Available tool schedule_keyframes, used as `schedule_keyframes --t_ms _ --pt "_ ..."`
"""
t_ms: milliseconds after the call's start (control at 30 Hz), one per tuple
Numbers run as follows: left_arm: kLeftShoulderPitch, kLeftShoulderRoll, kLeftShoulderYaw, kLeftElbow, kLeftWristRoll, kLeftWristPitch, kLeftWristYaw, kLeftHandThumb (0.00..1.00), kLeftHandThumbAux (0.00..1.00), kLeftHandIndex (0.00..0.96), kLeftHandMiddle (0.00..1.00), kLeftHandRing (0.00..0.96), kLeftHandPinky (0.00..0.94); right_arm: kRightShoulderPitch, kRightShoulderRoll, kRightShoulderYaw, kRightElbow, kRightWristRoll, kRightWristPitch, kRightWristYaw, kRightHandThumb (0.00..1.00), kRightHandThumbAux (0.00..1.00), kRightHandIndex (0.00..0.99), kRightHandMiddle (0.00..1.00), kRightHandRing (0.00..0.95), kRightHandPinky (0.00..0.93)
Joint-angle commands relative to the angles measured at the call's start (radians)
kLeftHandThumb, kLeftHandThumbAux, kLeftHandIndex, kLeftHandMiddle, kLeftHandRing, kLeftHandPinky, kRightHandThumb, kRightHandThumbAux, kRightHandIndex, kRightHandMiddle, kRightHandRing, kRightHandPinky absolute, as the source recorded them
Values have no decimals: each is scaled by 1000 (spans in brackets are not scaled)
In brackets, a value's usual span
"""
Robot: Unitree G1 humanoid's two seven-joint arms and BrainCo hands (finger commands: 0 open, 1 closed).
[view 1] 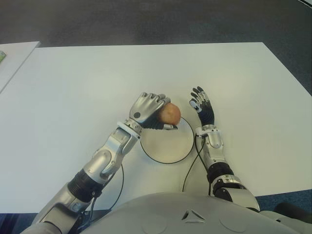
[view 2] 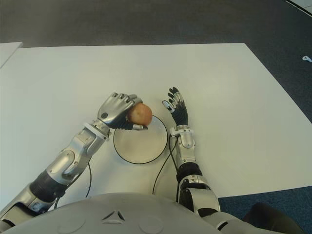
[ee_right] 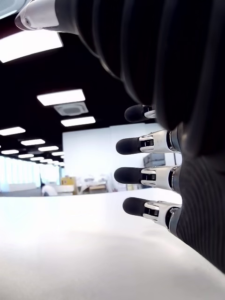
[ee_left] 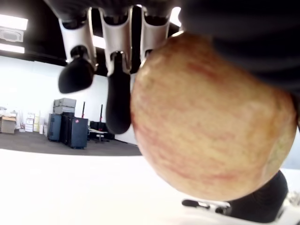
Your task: Put the apples into the plate.
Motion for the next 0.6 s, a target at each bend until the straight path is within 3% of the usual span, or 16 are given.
schedule_keyframes --t_ms 33,167,433,600 --pt "51 29 -33 -35 110 -25 -43 857 660 414 533 837 809 178 20 -14 143 22 14 -7 155 536 67 127 105 105" --pt "85 44 -55 -36 186 -36 -20 857 660 415 532 837 823 177 23 -15 145 26 11 -5 146 541 68 128 109 111" --pt "107 41 -63 10 204 -87 19 856 661 411 531 841 827 182 25 -14 140 27 13 -3 145 544 66 128 108 113" --pt "172 17 -87 46 231 -85 101 855 662 408 530 839 818 187 24 -9 132 18 12 -15 150 549 67 136 116 125"
